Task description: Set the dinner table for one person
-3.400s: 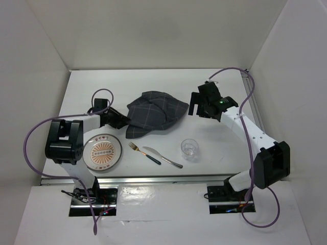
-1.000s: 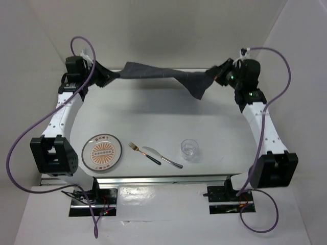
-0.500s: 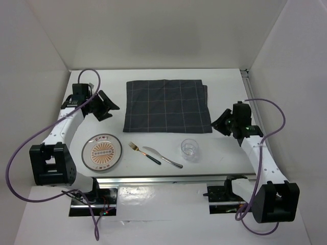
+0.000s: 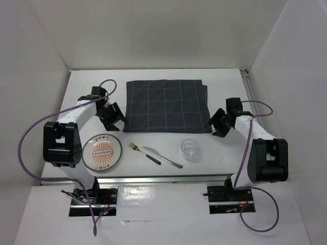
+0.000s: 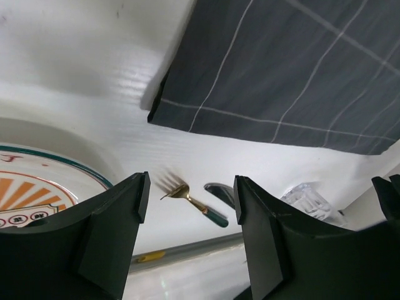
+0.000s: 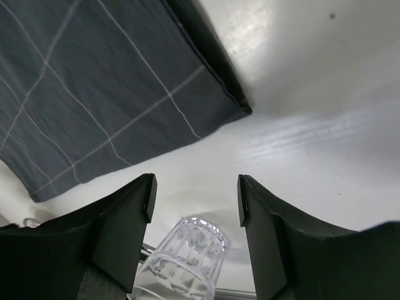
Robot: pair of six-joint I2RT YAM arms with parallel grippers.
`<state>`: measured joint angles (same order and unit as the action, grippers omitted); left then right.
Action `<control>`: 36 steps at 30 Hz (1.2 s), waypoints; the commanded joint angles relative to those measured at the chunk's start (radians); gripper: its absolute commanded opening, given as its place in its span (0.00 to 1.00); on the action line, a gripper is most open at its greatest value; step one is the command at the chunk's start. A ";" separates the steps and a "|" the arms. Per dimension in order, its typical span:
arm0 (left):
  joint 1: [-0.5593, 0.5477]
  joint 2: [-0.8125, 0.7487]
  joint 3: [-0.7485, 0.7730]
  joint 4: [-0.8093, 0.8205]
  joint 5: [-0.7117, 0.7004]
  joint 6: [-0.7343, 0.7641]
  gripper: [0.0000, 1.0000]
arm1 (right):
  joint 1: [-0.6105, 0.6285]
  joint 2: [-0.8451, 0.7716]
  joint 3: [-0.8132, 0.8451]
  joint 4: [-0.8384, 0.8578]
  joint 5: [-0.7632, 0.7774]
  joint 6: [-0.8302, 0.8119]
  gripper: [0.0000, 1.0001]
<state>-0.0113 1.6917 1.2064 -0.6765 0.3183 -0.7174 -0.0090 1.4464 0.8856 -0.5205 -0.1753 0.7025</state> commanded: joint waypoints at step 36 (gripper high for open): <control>-0.061 0.303 0.215 -0.017 -0.140 -0.001 0.00 | -0.074 0.259 0.064 0.272 -0.122 0.035 0.00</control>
<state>-0.0681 1.9827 1.3640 -0.6727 0.2020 -0.7322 -0.0769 1.6928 0.8734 -0.2913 -0.3035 0.7559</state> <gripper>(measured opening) 0.040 0.032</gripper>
